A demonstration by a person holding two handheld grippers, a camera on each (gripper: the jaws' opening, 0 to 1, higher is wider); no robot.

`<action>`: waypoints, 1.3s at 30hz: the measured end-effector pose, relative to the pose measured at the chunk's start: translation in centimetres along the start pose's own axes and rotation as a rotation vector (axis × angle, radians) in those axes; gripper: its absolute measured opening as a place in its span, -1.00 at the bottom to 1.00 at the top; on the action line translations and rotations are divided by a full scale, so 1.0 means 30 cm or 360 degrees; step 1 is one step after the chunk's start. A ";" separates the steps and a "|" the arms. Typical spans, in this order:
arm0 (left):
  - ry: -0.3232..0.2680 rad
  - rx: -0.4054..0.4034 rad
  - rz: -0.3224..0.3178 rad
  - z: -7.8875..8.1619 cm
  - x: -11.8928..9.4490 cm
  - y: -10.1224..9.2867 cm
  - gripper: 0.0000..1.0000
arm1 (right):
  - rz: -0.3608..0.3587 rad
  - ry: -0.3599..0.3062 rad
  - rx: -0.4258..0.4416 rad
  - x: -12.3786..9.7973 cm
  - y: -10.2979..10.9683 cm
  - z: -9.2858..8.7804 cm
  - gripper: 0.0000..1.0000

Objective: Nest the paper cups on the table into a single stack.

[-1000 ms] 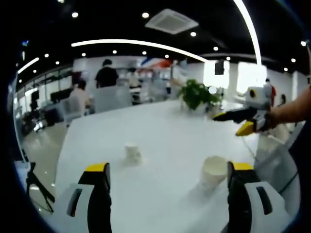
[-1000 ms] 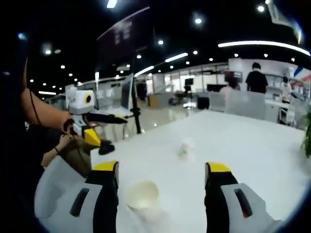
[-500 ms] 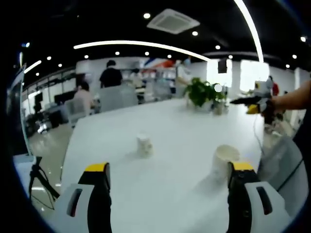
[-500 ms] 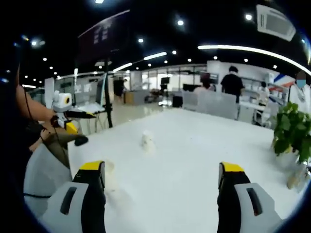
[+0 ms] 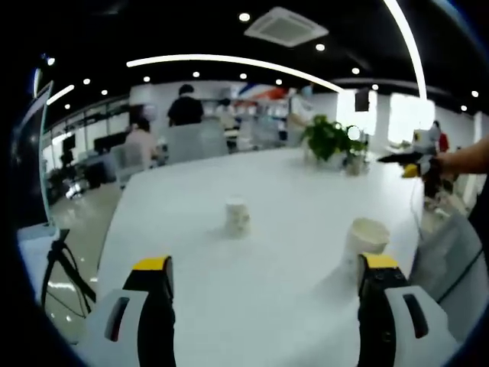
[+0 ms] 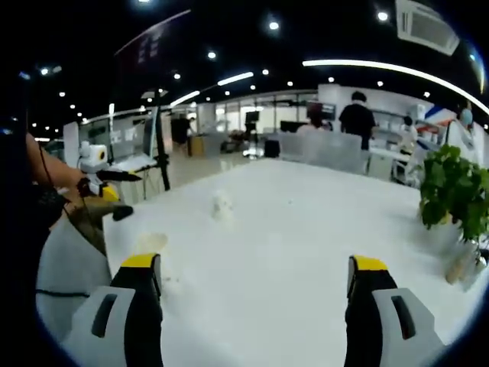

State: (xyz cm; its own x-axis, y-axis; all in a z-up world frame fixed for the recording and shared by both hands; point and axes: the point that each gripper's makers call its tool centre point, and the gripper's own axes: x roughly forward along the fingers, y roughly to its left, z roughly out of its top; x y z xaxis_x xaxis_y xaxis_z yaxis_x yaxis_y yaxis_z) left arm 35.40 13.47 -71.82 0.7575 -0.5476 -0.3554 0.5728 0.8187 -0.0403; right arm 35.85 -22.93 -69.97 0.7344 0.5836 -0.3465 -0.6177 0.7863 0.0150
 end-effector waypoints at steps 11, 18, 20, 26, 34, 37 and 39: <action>0.0004 -0.0019 -0.0022 -0.020 0.057 0.024 0.96 | -0.0024 0.0036 0.0005 0.004 -0.007 -0.022 1.00; 0.0005 0.0005 -0.0055 -0.058 0.126 0.043 0.96 | -0.0012 0.0003 0.0005 0.010 0.005 -0.022 0.99; -0.0004 -0.0007 -0.0052 -0.067 0.152 0.054 0.96 | -0.0013 0.0024 0.0013 0.015 0.003 -0.033 0.99; 0.0020 0.0052 -0.0040 -0.082 0.217 0.070 0.96 | -0.0032 0.0040 0.0058 0.017 -0.005 -0.046 1.00; 0.0045 0.0005 -0.0095 -0.075 0.330 0.072 0.94 | -0.0042 0.0049 0.0085 0.011 -0.004 -0.067 1.00; 0.0015 -0.0048 -0.0078 -0.058 0.380 0.099 0.92 | -0.0040 0.0060 0.0095 0.011 -0.001 -0.080 1.00; 0.0017 -0.0054 -0.0066 -0.061 0.416 0.115 0.95 | -0.0041 0.0070 0.0104 0.012 -0.001 -0.086 1.00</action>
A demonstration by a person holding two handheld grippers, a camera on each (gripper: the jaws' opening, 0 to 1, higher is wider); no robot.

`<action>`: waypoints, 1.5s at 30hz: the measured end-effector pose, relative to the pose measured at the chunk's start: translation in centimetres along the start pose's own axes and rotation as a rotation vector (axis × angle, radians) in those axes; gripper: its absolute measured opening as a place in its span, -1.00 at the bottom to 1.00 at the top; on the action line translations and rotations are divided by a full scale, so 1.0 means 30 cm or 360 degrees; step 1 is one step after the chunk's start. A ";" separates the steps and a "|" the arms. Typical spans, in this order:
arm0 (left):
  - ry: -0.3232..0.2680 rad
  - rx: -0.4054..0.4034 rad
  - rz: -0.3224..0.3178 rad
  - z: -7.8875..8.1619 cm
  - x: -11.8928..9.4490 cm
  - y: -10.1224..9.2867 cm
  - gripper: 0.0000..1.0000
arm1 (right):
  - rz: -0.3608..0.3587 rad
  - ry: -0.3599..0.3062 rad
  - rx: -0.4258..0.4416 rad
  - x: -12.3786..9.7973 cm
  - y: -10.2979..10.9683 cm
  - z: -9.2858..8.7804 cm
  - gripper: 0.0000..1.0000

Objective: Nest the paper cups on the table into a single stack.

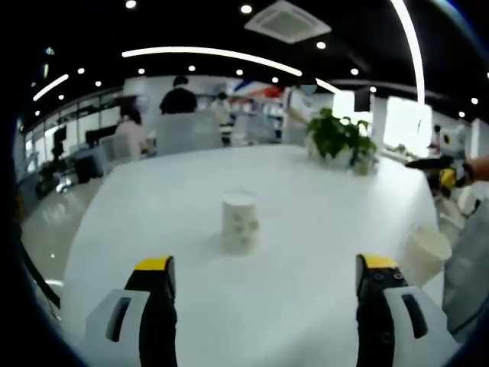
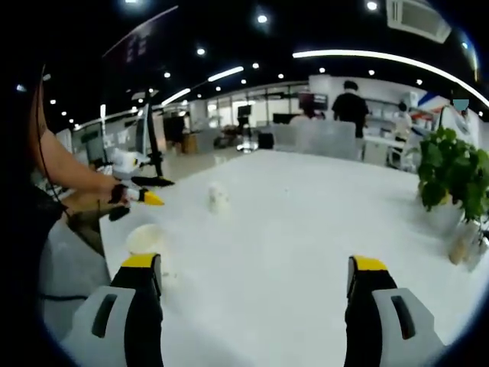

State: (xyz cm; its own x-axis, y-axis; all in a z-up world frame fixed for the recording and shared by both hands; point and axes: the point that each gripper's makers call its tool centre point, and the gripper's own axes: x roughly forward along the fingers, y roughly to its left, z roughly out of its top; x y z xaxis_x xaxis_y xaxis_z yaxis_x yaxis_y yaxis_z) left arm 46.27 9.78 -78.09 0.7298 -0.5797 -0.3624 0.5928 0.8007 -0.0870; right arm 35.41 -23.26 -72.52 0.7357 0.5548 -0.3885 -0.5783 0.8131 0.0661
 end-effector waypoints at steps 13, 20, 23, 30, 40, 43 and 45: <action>0.0037 0.0080 -0.0059 0.048 0.171 0.031 0.91 | -0.0014 -0.0005 0.0023 0.011 -0.013 0.012 1.00; 0.0038 0.0082 -0.0066 0.062 0.271 0.068 0.85 | -0.0023 -0.0004 0.0036 0.007 -0.018 0.015 1.00; 0.0042 0.0093 -0.0068 0.059 0.305 0.077 0.83 | -0.0028 0.0001 0.0037 0.003 -0.022 0.014 1.00; 0.0050 0.0139 -0.0099 0.045 0.356 0.077 0.74 | -0.0025 0.0007 0.0041 0.006 -0.021 0.012 1.00; 0.0082 0.0181 -0.0113 0.041 0.429 0.084 0.62 | -0.0020 0.0025 0.0049 0.013 -0.017 0.003 1.00; 0.0069 0.0142 -0.0125 0.047 0.443 0.085 0.53 | -0.0019 0.0026 0.0057 0.014 -0.012 0.000 1.00; 0.0076 0.0151 -0.0123 0.044 0.453 0.086 0.43 | -0.0015 0.0028 0.0058 0.015 -0.006 -0.003 1.00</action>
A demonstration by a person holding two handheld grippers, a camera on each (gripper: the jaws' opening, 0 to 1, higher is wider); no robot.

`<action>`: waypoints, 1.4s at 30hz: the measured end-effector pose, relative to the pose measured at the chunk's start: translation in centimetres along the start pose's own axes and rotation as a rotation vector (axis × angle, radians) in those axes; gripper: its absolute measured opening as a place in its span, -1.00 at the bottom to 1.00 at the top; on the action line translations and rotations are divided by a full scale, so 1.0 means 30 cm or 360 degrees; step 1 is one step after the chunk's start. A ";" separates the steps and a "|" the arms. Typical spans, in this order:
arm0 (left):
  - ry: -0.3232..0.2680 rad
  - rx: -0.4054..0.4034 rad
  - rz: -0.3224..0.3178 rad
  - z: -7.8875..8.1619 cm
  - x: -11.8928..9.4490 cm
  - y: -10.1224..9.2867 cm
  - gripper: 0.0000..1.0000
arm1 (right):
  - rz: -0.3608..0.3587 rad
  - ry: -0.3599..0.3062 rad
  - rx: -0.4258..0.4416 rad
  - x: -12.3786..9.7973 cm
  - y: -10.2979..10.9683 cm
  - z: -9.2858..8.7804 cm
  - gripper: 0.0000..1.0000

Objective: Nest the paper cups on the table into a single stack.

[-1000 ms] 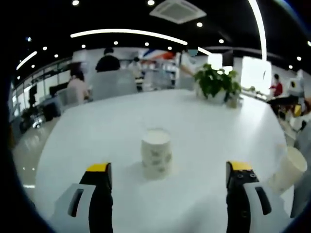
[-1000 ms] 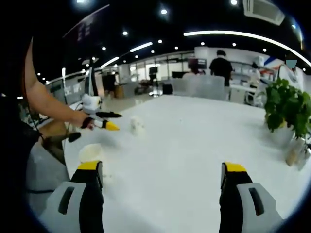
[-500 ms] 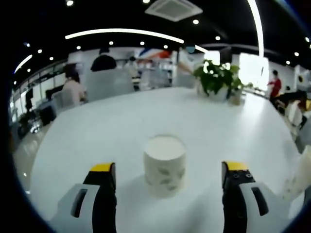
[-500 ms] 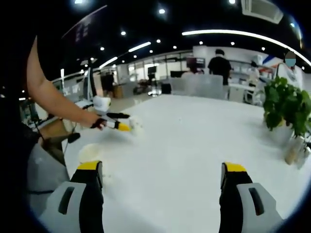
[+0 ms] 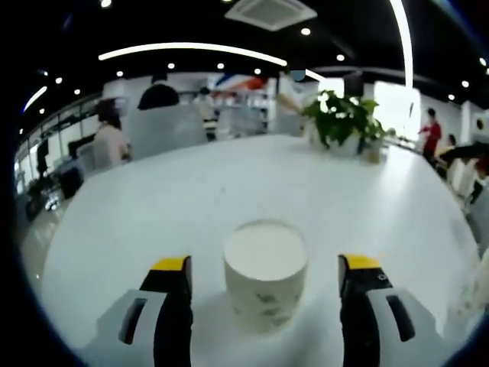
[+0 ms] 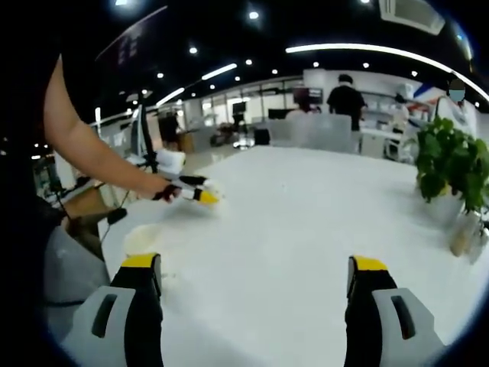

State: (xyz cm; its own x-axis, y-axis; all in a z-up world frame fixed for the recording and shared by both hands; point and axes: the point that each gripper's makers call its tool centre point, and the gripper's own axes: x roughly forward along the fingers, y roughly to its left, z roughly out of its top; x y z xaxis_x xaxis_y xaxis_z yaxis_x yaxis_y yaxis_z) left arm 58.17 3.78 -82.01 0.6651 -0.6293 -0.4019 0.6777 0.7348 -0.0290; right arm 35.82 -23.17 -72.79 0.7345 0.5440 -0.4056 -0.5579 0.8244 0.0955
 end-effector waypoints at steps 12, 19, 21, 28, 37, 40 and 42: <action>0.0127 0.0040 0.0004 -0.046 0.003 0.009 -0.20 | 0.0014 0.0016 -0.0015 0.007 0.014 -0.012 0.99; 0.0134 0.0033 -0.0002 -0.035 -0.011 -0.012 -0.21 | 0.0007 0.0015 -0.0012 0.006 0.009 -0.009 0.99; 0.0140 0.0037 -0.0002 -0.032 -0.016 -0.014 -0.21 | 0.0009 0.0006 -0.0009 0.007 0.011 -0.004 0.99; 0.0151 0.0024 -0.0026 -0.003 -0.032 -0.014 -0.22 | 0.0017 0.0008 -0.0011 0.014 0.014 -0.005 0.99; 0.0182 0.0027 -0.0079 0.026 -0.058 -0.020 -0.21 | 0.0020 -0.0005 -0.0015 0.020 0.017 0.006 0.99; 0.0200 0.0024 -0.0098 0.037 -0.065 -0.020 -0.21 | 0.0023 -0.0012 -0.0017 0.020 0.021 0.014 0.99; 0.0248 -0.0006 -0.0117 0.035 -0.069 -0.024 -0.21 | 0.0025 -0.0016 -0.0021 0.020 0.024 0.018 0.99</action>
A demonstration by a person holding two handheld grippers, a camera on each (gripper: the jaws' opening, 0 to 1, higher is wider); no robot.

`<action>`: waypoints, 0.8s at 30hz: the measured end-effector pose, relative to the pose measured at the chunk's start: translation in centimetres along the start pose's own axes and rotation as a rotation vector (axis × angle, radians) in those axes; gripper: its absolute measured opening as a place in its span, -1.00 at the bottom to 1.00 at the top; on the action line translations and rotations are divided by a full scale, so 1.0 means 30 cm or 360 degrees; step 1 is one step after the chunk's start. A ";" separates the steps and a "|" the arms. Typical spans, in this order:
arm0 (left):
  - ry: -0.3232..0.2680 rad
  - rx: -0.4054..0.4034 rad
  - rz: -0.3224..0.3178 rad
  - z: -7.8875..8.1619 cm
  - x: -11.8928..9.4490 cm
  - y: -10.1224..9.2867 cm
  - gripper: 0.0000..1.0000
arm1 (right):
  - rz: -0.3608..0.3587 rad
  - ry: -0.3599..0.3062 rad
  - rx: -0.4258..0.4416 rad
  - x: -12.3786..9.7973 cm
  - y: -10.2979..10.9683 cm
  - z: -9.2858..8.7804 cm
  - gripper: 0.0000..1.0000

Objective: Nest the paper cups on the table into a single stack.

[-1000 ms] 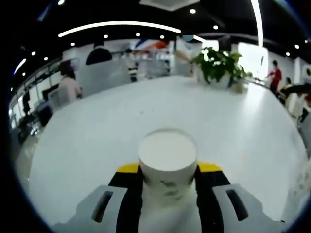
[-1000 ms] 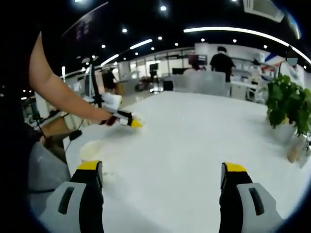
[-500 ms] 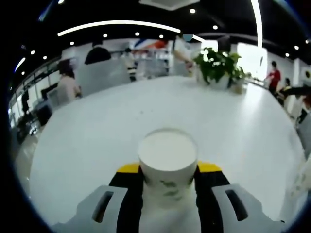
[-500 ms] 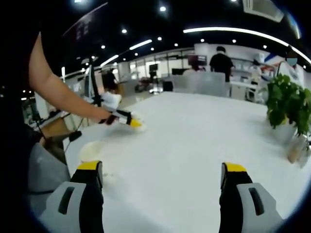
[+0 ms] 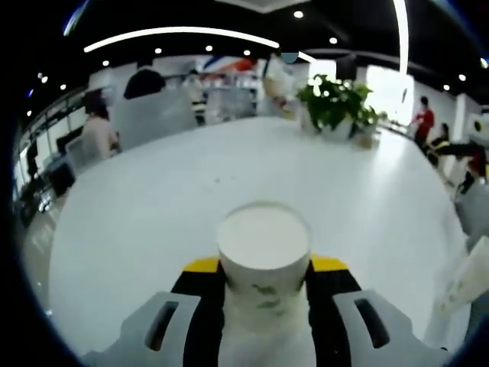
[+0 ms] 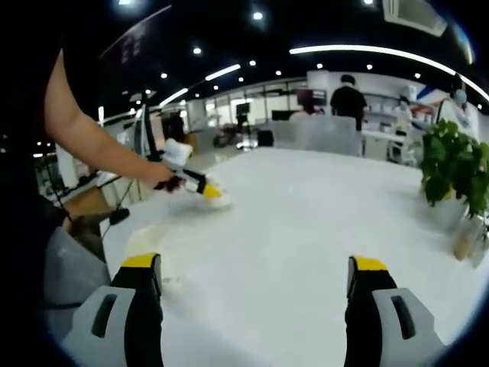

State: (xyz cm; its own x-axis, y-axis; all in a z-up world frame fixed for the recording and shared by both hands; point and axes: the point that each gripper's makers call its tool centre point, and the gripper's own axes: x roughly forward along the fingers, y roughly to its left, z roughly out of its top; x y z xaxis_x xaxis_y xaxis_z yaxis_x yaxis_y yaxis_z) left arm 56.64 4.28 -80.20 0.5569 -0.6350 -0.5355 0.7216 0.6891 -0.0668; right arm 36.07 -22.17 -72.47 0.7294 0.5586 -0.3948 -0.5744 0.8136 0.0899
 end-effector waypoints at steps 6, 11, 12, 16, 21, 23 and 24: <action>-0.0018 0.0035 -0.0006 0.055 -0.027 0.001 -0.21 | 0.0006 0.0012 -0.0009 -0.002 0.005 -0.004 0.99; -0.0017 0.0045 -0.0017 0.098 -0.052 0.007 -0.22 | 0.0010 0.0004 -0.0023 -0.005 0.011 0.005 0.98; -0.0013 0.0061 -0.0025 0.108 -0.058 0.005 -0.22 | 0.0009 0.0002 -0.0026 -0.005 0.010 0.005 0.98; -0.0036 0.0093 -0.0014 0.160 -0.082 0.009 -0.22 | 0.0014 -0.0007 -0.0032 -0.007 0.018 0.014 0.98; -0.0056 0.0119 0.0000 0.225 -0.108 0.019 -0.22 | 0.0018 -0.0009 -0.0040 -0.013 0.019 0.016 0.98; -0.0052 0.0140 0.0014 0.250 -0.120 0.026 -0.22 | 0.0015 -0.0012 -0.0037 -0.015 0.016 0.015 0.97; -0.0045 0.0140 0.0018 0.260 -0.124 0.029 -0.22 | 0.0014 -0.0014 -0.0039 -0.017 0.015 0.015 0.96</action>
State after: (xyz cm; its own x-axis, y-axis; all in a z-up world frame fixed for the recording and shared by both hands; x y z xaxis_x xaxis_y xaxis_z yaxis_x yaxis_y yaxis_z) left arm 58.41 4.53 -71.70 0.5759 -0.6376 -0.5118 0.7477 0.6639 0.0141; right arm 35.60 -22.01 -71.83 0.7274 0.5675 -0.3858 -0.5898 0.8044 0.0712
